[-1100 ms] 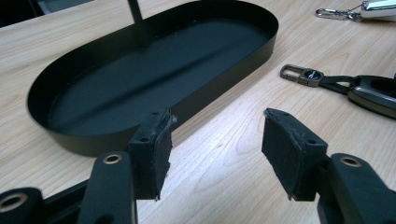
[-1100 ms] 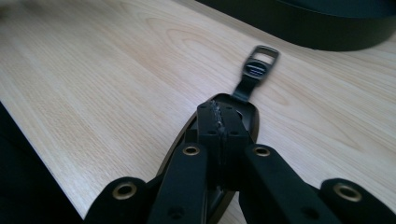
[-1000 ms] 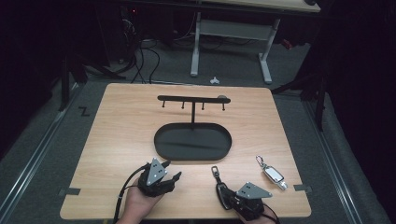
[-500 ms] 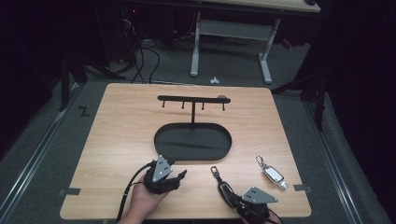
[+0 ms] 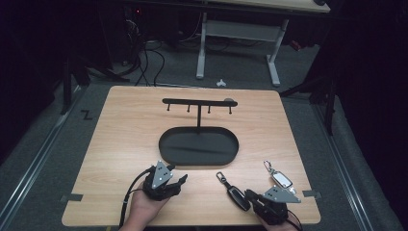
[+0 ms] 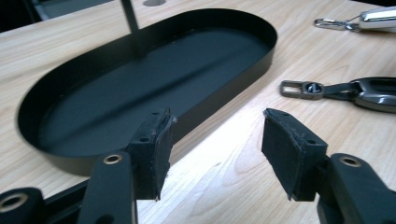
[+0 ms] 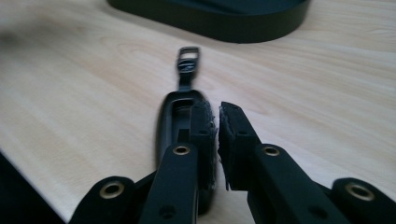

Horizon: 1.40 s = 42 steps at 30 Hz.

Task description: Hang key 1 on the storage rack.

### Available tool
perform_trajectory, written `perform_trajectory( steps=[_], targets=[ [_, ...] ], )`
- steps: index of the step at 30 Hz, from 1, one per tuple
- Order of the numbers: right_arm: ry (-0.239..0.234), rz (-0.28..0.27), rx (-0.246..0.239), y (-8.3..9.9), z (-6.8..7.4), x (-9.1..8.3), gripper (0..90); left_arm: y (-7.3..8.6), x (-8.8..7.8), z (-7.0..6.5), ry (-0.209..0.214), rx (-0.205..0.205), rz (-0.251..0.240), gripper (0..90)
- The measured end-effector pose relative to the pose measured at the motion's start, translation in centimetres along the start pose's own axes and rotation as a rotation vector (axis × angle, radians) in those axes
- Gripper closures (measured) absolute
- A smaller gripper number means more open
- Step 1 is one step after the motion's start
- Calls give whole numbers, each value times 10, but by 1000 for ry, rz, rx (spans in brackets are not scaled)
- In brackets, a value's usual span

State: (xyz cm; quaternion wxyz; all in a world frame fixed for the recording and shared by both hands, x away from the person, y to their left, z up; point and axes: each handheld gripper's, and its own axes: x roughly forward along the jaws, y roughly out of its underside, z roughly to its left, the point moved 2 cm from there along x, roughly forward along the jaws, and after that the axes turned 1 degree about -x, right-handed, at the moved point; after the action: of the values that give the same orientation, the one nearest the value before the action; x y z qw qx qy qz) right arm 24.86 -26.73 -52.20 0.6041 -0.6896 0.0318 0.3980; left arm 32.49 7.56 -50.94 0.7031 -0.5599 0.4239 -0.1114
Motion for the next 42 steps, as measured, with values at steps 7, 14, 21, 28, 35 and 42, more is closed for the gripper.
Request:
perform_trajectory(
  steps=[7,14,21,28,35,42],
  targets=[
    [50,21,26,-1,-25,2,770,-2,-12,8,-39,-28,42,405],
    [74,49,44,-4,-36,6,675,-9,-35,21,-72,-24,60,397],
    [91,78,36,-17,-42,8,630,24,-47,36,-84,-53,39,357],
    [75,178,6,-26,-41,17,527,39,-50,48,-74,-71,49,342],
    [73,293,-12,-30,-40,27,411,42,-54,52,-81,-68,45,316],
    [75,409,13,-38,-44,31,310,44,-52,52,-72,-55,61,311]
  ],
)
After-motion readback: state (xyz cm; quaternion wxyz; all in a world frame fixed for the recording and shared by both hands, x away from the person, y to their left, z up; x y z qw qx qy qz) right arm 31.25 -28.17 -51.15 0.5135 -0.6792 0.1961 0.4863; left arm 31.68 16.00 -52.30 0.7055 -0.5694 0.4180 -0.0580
